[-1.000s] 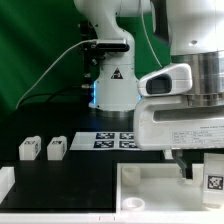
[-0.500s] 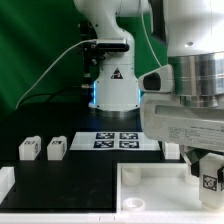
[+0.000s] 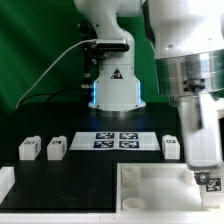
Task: Assemble one leg
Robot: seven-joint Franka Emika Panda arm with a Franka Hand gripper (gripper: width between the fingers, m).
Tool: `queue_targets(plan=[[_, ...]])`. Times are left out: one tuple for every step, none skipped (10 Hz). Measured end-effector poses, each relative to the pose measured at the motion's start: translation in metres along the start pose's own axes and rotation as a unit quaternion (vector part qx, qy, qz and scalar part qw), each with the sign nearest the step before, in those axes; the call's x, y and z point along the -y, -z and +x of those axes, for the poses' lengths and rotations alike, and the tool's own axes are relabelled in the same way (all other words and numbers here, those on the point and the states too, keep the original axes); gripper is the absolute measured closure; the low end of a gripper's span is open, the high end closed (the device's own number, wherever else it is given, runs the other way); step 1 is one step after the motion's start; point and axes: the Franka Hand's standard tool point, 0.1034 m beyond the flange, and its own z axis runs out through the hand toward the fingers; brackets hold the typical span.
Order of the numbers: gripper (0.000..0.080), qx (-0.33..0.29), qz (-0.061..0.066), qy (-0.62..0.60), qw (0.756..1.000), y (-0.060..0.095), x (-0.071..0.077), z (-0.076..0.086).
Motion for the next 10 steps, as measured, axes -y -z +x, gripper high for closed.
queue_targets(plan=[[0.0502,0.0,0.0,0.019,1.0,0.0001,-0.0001,-0.0002],[0.0428,0.0,-0.001,0.043,0.999,-0.0004,-0.0004,-0.0003],[0.029,-0.001,-0.002,0.082,0.997,-0.0009,-0.0015,-0.0024],[0.029,-0.002,-0.005,0.166,0.986,-0.0018,-0.0043,-0.0077],[0.018,-0.004,-0.013,0.287,0.958,-0.003,-0.0078,-0.0095],[0.0159,-0.004,-0.014,0.382,0.924,-0.0031,-0.0079,-0.0093],[0.0159,-0.004,-0.014,0.42,0.907,-0.0031,-0.0075,-0.0087],[0.0151,-0.004,-0.014,0.454,0.891,-0.003,-0.0073,-0.0082],[0.0151,-0.005,-0.015,0.511,0.86,-0.0029,-0.0067,-0.0071],[0.0151,-0.008,-0.02,0.566,0.824,-0.0029,-0.007,-0.0068]])
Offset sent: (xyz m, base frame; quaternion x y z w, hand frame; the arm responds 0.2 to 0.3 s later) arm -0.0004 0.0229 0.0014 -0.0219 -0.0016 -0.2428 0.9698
